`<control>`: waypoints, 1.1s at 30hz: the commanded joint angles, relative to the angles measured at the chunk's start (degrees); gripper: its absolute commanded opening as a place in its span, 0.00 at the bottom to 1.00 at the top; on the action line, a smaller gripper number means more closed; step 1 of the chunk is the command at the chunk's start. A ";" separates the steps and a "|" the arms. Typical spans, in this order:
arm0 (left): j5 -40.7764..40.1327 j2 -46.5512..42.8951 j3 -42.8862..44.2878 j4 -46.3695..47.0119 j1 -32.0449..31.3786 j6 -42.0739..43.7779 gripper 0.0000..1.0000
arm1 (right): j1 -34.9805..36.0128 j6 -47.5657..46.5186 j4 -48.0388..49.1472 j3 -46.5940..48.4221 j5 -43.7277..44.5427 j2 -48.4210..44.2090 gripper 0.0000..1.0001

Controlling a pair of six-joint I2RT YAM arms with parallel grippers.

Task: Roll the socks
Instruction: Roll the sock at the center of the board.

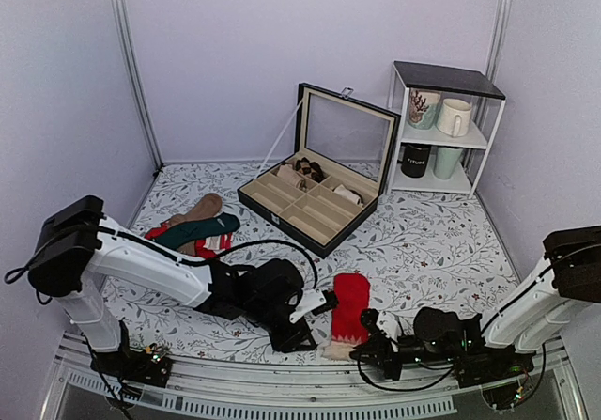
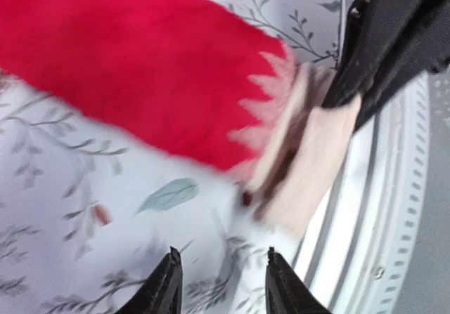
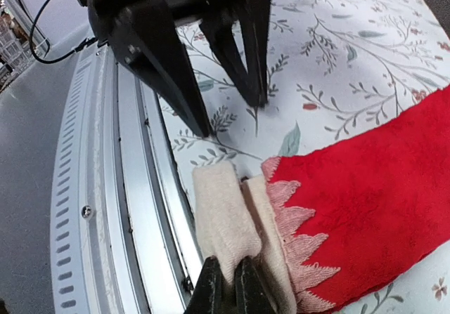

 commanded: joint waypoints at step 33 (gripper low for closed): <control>-0.26 4.55 -10.30 31.39 -3.96 18.01 0.41 | -16.11 22.12 -5.80 0.05 -25.86 13.30 0.00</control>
